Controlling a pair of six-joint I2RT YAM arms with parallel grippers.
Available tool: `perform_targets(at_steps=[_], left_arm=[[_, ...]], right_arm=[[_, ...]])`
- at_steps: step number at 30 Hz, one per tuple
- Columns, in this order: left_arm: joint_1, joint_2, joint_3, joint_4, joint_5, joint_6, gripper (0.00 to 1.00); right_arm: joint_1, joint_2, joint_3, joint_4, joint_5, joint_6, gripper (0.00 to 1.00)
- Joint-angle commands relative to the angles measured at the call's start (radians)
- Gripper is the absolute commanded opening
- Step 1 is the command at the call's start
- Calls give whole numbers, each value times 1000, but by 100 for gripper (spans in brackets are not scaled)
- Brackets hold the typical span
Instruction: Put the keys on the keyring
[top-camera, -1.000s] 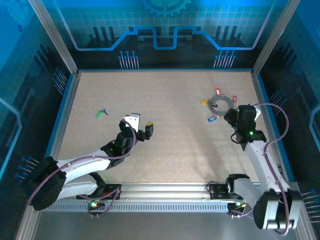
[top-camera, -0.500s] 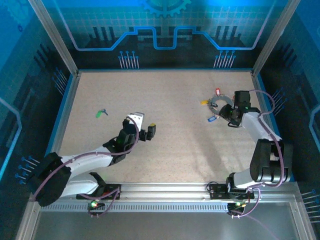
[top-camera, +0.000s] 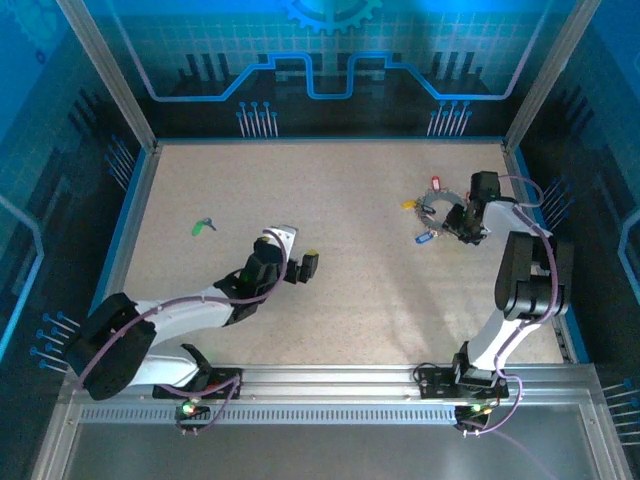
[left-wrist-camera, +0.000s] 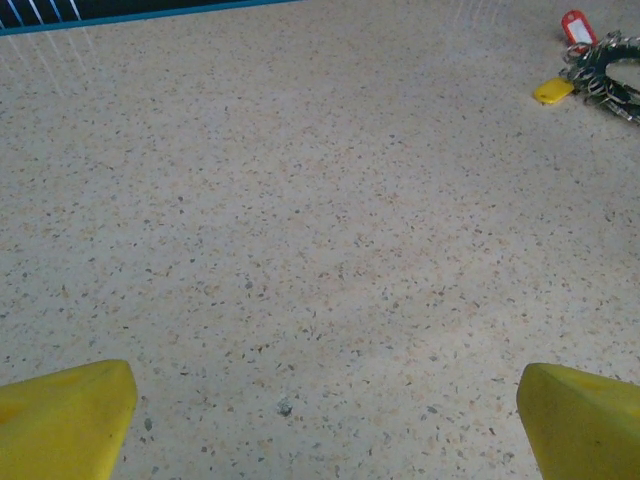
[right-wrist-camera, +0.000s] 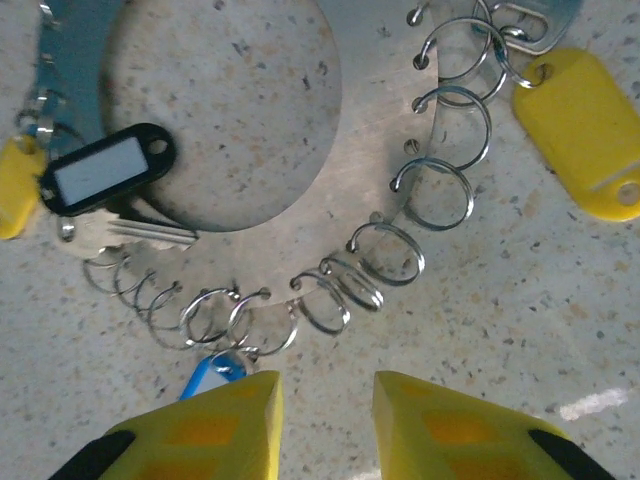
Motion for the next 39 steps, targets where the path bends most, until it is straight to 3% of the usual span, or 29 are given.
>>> perform_targets(at_steps=[1, 16, 19, 33, 39], left_arm=[[7, 15, 37, -12, 19, 12, 99], [7, 70, 99, -69, 38, 17, 99], [7, 74, 102, -73, 37, 16, 99], [8, 92, 121, -92, 42, 17, 99], [6, 101, 133, -102, 44, 19, 99]], right_arm=[[-20, 39, 60, -46, 21, -27, 30], [-30, 132, 92, -2, -16, -59, 24], [-30, 129, 78, 31, -63, -69, 18], [-20, 114, 72, 44, -54, -111, 17], [-20, 120, 81, 25, -27, -131, 7]])
